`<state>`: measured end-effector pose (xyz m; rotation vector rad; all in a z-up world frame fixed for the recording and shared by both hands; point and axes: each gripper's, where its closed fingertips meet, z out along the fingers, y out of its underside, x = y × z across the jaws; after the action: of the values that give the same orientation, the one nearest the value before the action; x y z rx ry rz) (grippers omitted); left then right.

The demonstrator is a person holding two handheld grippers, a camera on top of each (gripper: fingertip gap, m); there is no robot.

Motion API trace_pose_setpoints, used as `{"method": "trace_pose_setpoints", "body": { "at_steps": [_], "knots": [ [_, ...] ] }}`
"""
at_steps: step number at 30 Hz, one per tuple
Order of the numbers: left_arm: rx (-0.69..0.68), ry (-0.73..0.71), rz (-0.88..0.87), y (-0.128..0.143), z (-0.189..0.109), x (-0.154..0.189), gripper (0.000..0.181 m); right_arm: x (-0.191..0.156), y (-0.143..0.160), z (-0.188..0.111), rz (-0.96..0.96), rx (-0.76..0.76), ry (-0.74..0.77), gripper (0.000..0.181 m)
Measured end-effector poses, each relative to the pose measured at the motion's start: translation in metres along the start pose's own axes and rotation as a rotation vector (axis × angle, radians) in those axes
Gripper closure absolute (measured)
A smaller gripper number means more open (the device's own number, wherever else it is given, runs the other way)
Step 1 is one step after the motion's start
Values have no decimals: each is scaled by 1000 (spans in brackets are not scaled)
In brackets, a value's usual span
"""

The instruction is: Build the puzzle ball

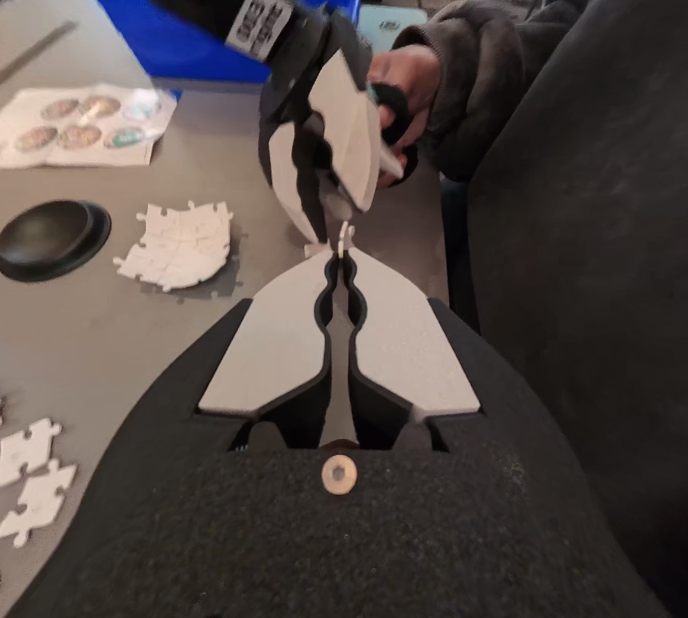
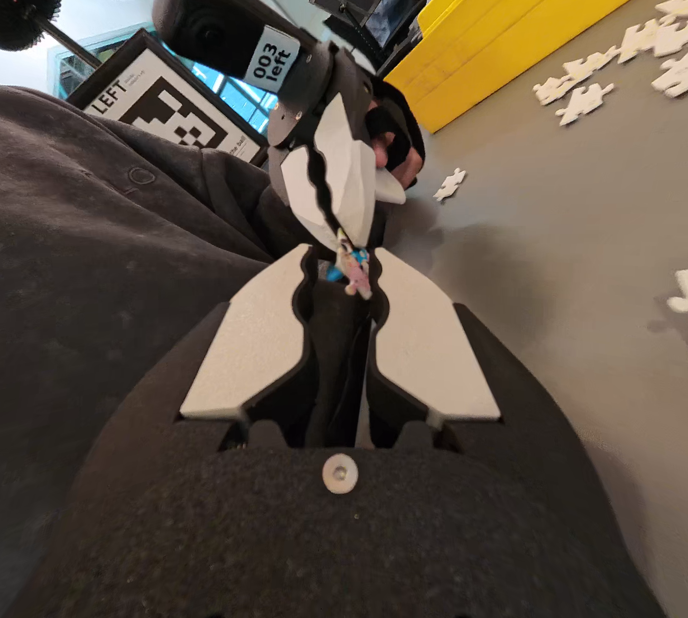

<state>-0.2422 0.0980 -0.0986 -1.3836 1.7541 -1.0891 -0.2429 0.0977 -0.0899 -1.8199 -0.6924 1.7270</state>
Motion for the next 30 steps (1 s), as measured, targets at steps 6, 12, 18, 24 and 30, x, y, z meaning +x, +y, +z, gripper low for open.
{"method": "trace_pose_setpoints", "body": {
  "at_steps": [6,12,18,24,30],
  "knots": [
    [-248,135,-318,21,2,-13,179,16,-5,-18,-287,-54,317,154],
    [-312,175,-281,17,12,-15,179,37,16,-13,-411,-242,512,163],
    [-307,162,-291,17,18,-16,179,37,17,-15,-348,-220,484,179],
    [-161,156,-429,11,19,-20,179,33,5,-20,-229,-100,408,179],
    [-113,159,-495,13,18,-24,178,36,5,-24,-174,-73,401,179]
  ]
}}
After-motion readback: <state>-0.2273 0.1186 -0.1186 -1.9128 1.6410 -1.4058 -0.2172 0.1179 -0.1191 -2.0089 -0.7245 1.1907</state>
